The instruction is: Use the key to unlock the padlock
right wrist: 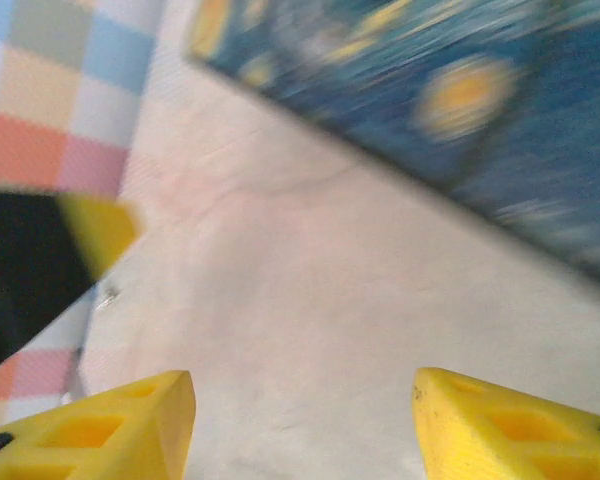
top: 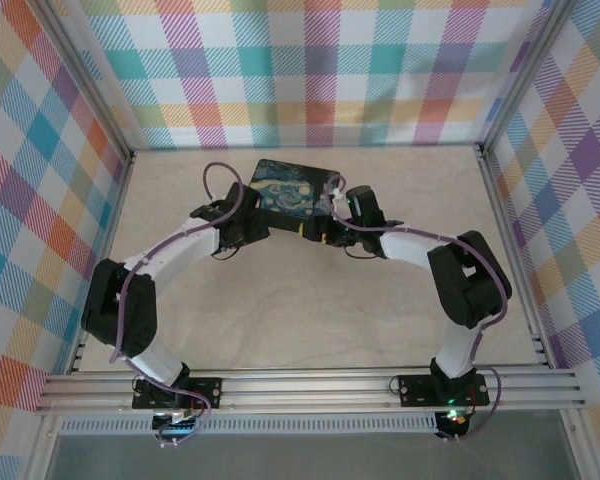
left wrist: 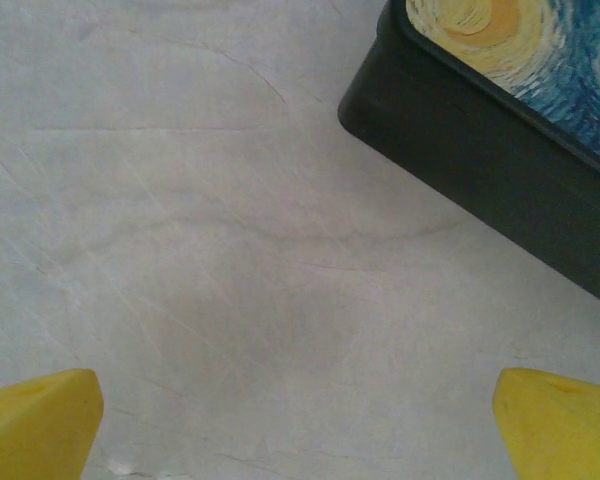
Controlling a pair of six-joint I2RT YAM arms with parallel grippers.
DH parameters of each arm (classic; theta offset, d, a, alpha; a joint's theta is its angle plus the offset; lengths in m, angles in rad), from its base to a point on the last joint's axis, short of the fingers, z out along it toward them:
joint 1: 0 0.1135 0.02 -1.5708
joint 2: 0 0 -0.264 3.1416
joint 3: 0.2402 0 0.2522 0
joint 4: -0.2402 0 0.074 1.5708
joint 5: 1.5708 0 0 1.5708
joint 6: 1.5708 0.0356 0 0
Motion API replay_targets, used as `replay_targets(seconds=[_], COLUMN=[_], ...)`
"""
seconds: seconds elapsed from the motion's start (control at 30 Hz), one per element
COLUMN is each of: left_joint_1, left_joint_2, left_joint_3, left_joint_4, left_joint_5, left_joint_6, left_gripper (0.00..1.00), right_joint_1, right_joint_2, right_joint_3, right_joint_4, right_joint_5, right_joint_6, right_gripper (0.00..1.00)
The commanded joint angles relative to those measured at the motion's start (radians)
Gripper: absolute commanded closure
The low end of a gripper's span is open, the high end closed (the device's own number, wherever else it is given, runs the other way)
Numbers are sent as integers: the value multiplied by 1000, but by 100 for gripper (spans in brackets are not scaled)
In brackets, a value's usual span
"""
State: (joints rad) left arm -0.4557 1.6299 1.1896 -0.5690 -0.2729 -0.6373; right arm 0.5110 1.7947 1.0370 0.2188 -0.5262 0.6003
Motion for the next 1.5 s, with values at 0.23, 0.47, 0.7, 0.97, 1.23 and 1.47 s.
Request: replay_targets(seconds=[0.23, 0.47, 0.7, 0.97, 1.23, 1.47], left_joint_1=[-38, -65, -98, -122, -149, -149], left_joint_2=[116, 200, 310, 339, 289, 135], left_joint_3=[93, 148, 200, 145, 0, -108], left_joint_4=[169, 282, 370, 497, 475, 363], left_joint_5=[109, 66, 9, 94, 322, 425], left_joint_6=[-219, -302, -317, -212, -60, 75], left_gripper=[0, 0, 1, 27, 39, 41], right_joint_1=[-62, -104, -113, -127, -167, -233], right_joint_2=[-223, -282, -301, -353, -365, -344], right_joint_3=[-60, -98, -124, -154, -162, -127], right_joint_4=[-123, -164, -187, -224, -269, -328], right_joint_5=[37, 64, 67, 53, 61, 136], right_joint_6=[-56, -82, -88, -119, -120, -120], right_gripper=[36, 34, 34, 33, 33, 29])
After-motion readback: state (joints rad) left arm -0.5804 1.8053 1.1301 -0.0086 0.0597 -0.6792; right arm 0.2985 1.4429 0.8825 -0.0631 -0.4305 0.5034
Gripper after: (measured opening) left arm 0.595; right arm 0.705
